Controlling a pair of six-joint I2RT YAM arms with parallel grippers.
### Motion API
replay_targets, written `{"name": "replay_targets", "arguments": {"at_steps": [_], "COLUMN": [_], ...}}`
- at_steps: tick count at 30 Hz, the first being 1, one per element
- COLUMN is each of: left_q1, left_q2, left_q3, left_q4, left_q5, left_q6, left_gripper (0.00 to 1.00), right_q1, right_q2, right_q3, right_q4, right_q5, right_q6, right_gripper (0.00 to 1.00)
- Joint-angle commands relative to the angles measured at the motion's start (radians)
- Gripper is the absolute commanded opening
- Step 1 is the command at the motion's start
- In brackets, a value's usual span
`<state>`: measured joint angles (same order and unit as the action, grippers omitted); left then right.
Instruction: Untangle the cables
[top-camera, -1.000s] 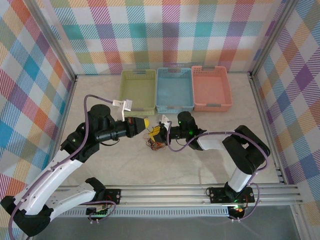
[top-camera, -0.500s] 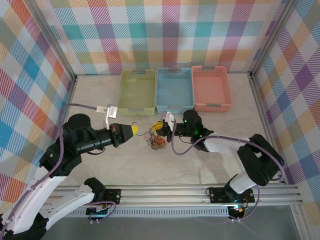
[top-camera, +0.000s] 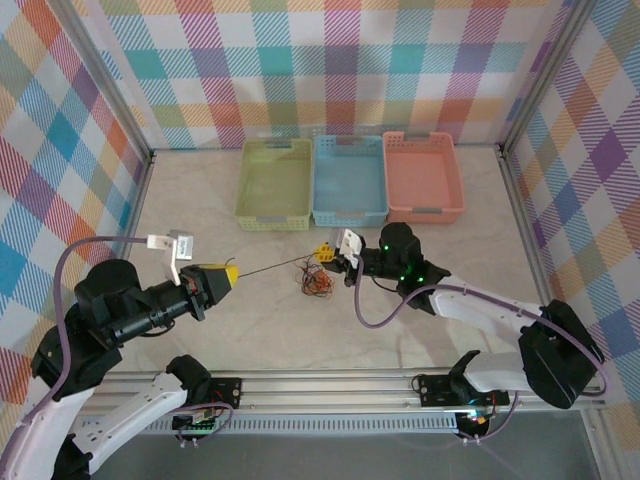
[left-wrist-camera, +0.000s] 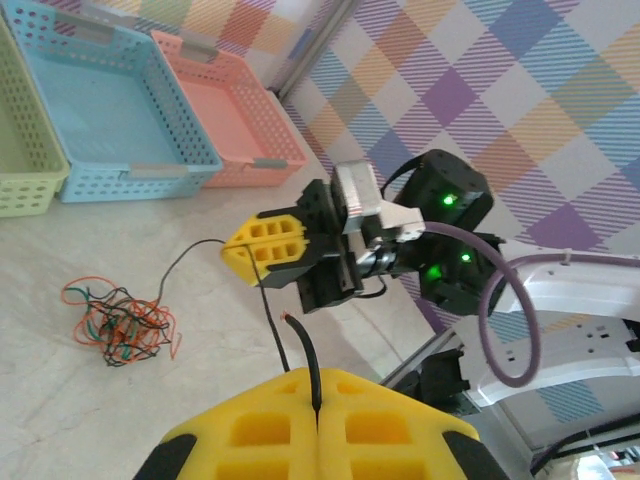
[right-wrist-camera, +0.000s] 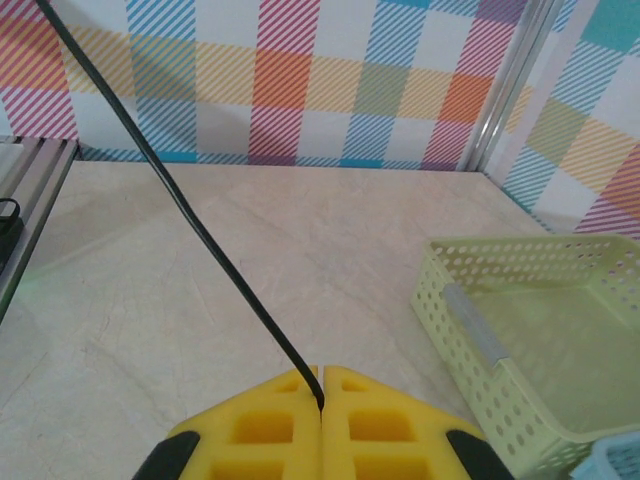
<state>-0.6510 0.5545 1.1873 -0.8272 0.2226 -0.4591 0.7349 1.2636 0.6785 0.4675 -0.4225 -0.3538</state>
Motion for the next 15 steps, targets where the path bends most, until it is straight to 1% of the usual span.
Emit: {"name": "replay_targets", "arguments": {"at_steps": [1, 5, 8, 10, 11, 12, 13, 15], "left_q1": [-0.001, -0.001, -0.001, -0.001, -0.001, -0.001, -0.001, -0.001], "left_q2": [-0.034, -0.035, -0.031, -0.027, -0.022, -0.015, -0.007, 0.015], "left_q3": [0.060, 0.078, 0.074, 0.072, 0.072, 0.078, 0.085, 0.106], "left_q4": [-0.015, -0.056, -0.052, -0.036, -0.026, -0.016, -0.009, 0.008], "left_q5": [-0.028, -0.074, -0.081, -0.048, -0.014, 0.013, 0.028, 0.045], "left_q6": [0.054, 0.089, 0.099, 0.113, 0.126, 0.139, 0.149, 0.156], "left_gripper": [0.00, 0.00, 0.00, 0.00, 0.00, 0.00, 0.00, 0.00], "right_q1": [-0.011, -0.011, -0.011, -0.011, -0.012, -0.011, -0.011, -0.011], "right_q2": [-0.058, -0.130, -0.173, -0.186, -0.188, -0.187, -0.182, -0.162], "right_q3": [-0.018, 0.037, 0.061, 0.075, 0.075, 0.069, 0.062, 0.042], "right_q4": [-0.115, -0.241, -0.290, -0.329, -0.336, -0.339, -0.339, -0.329], "right_q5": [0.078, -0.002, -0.061, -0.103, -0.116, -0.129, -0.134, -0.124], "right_q6": [-0.023, -0.021, -0.009, -0.010, -0.013, -0.016, -0.021, -0.027], "right_gripper": [0.00, 0.00, 0.00, 0.04, 0.07, 0.15, 0.25, 0.42]}}
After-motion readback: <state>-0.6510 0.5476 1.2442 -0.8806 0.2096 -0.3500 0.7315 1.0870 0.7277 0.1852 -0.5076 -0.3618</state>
